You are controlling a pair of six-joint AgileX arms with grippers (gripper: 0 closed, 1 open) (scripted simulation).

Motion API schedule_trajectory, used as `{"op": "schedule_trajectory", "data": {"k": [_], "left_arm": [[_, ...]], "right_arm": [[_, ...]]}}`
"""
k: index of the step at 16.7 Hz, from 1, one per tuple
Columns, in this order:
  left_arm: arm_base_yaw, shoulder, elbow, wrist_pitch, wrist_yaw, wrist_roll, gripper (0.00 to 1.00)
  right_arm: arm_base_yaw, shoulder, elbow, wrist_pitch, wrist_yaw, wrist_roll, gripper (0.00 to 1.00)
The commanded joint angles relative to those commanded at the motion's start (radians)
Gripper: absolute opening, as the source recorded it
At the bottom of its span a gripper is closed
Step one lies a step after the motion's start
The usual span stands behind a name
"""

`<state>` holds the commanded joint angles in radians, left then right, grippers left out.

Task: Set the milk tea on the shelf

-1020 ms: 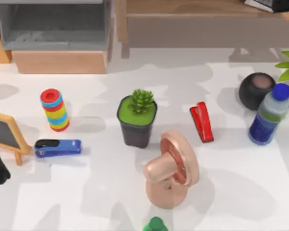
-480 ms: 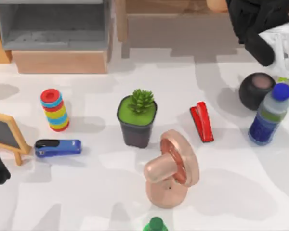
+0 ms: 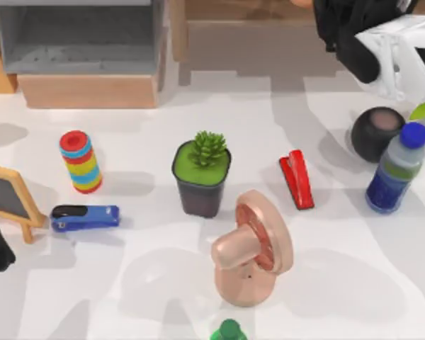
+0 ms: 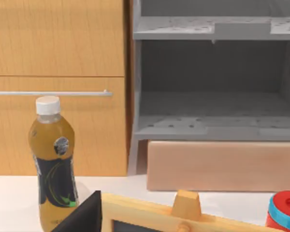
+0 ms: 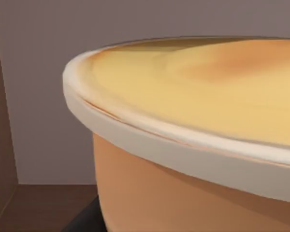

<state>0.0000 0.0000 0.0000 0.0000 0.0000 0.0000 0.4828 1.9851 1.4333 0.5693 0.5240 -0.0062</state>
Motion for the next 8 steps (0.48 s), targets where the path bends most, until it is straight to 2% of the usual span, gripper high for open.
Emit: {"op": "schedule_trajectory", "data": {"k": [8], "left_arm": [[0.000,0.000,0.000,0.000,0.000,0.000,1.00]], "right_arm": [[-0.024,0.092,0.076,0.018,-0.022,0.000,0.00]]}}
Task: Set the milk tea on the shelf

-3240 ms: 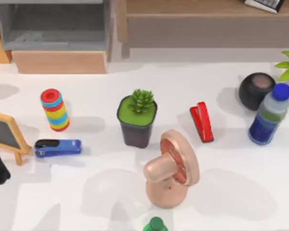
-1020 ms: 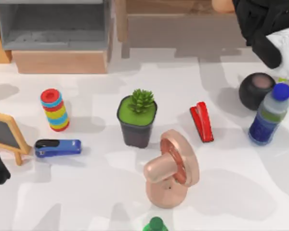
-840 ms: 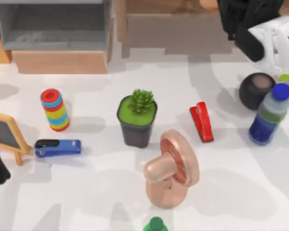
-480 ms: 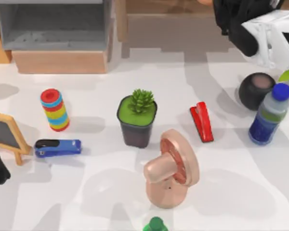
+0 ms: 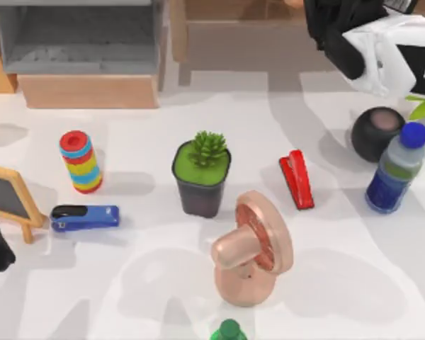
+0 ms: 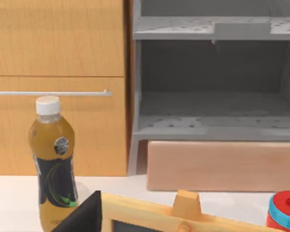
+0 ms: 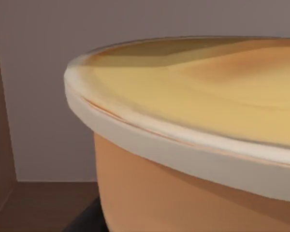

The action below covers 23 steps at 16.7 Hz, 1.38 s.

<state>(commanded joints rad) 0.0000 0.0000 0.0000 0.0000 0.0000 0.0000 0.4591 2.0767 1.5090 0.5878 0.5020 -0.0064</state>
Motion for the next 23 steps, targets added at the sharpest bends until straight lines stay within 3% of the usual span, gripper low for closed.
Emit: {"op": "schedule_trajectory", "data": {"k": [8,21,23], "left_arm": [[0.000,0.000,0.000,0.000,0.000,0.000,1.00],[0.000,0.000,0.000,0.000,0.000,0.000,1.00],[0.000,0.000,0.000,0.000,0.000,0.000,1.00]], "right_arm": [[-0.018,0.077,0.062,0.013,-0.017,-0.001,0.00],[-0.018,0.077,0.062,0.013,-0.017,-0.001,0.98],[-0.018,0.077,0.062,0.013,-0.017,-0.001,1.00]]}}
